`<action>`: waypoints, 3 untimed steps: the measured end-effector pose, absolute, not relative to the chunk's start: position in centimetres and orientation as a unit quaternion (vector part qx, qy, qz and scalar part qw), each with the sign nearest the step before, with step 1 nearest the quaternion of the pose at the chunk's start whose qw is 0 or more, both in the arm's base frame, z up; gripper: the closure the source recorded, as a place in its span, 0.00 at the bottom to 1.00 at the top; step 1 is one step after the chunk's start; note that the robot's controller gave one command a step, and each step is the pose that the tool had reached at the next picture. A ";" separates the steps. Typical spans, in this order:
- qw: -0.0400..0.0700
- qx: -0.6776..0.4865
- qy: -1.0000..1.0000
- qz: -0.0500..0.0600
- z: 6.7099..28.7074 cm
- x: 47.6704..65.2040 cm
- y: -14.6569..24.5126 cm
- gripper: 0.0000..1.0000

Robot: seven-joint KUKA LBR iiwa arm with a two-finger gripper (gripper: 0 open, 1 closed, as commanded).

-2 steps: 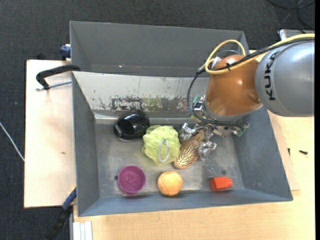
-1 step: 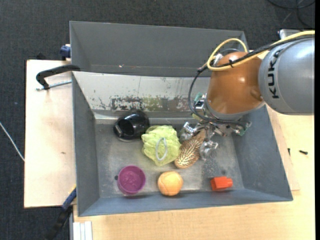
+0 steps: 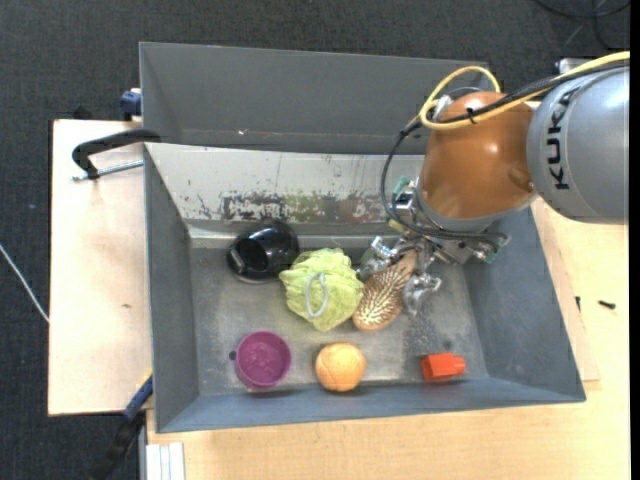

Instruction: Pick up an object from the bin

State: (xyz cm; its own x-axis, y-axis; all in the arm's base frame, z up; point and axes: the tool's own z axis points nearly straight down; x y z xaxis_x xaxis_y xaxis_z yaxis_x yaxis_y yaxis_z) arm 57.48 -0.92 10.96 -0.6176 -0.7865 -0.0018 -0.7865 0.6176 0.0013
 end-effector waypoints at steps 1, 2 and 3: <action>0.003 -0.437 0.900 -0.001 12.4 57.6 -0.9 1.00; 0.001 -0.437 0.900 0.001 13.6 57.5 -0.9 1.00; 0.001 -0.436 0.900 0.001 15.4 57.5 -0.9 1.00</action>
Offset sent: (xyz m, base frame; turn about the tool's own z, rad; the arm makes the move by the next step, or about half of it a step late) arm 0.0000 0.0000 0.0733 0.0000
